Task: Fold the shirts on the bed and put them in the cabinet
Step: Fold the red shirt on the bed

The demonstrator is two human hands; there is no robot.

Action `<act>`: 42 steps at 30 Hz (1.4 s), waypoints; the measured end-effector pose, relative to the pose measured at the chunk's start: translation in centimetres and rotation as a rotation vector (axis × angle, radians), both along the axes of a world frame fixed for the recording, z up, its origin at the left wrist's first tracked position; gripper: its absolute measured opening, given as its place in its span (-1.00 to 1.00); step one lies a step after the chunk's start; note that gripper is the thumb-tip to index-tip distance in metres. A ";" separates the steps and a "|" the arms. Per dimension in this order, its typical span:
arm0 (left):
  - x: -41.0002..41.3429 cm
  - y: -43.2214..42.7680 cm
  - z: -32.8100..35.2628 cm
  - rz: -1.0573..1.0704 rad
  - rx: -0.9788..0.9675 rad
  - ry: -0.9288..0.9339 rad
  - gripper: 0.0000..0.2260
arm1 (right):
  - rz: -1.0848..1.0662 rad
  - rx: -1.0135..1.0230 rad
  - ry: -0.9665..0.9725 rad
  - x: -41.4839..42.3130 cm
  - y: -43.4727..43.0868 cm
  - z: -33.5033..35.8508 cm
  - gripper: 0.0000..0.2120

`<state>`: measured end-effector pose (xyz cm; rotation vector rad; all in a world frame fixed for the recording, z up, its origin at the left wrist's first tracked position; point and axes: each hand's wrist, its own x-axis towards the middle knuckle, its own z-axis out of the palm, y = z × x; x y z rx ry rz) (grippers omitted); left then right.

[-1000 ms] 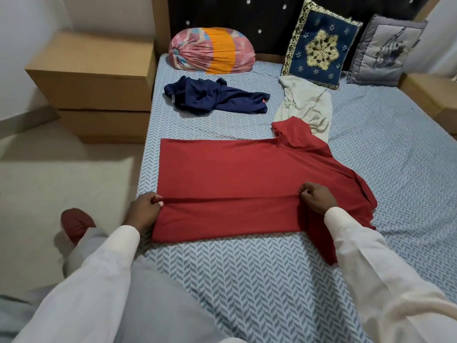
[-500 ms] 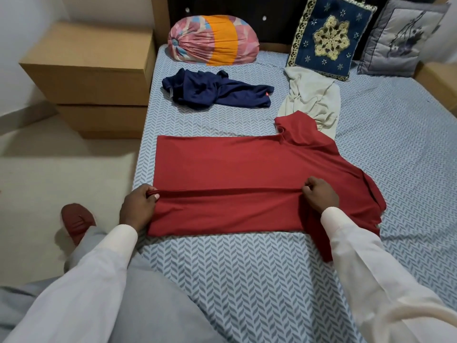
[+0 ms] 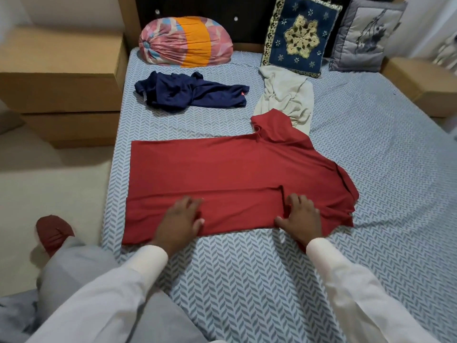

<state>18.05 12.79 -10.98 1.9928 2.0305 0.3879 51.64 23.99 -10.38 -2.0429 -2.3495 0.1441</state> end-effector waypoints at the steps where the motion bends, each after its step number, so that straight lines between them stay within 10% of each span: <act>1: 1.9 0.1 -0.2 -0.106 -0.078 0.038 -0.43 | -0.014 -0.087 -0.041 0.7 -1.0 -0.1 -0.35; 12: 8.7 1.8 1.1 -0.128 -0.494 0.249 -0.13 | 0.055 -0.531 -0.275 2.3 5.8 4.9 -0.27; 19: 9.2 3.0 1.6 -0.104 -0.571 0.322 -0.05 | -0.242 0.470 0.237 3.4 15.3 15.5 -0.52; 29: 9.3 3.4 1.6 -0.117 -0.606 0.353 -0.05 | -0.613 -0.239 0.455 14.3 9.8 2.0 -0.76; 42: 9.2 3.5 1.6 -0.113 -0.606 0.355 -0.05 | -0.818 -0.161 0.612 19.0 9.8 -1.7 -0.87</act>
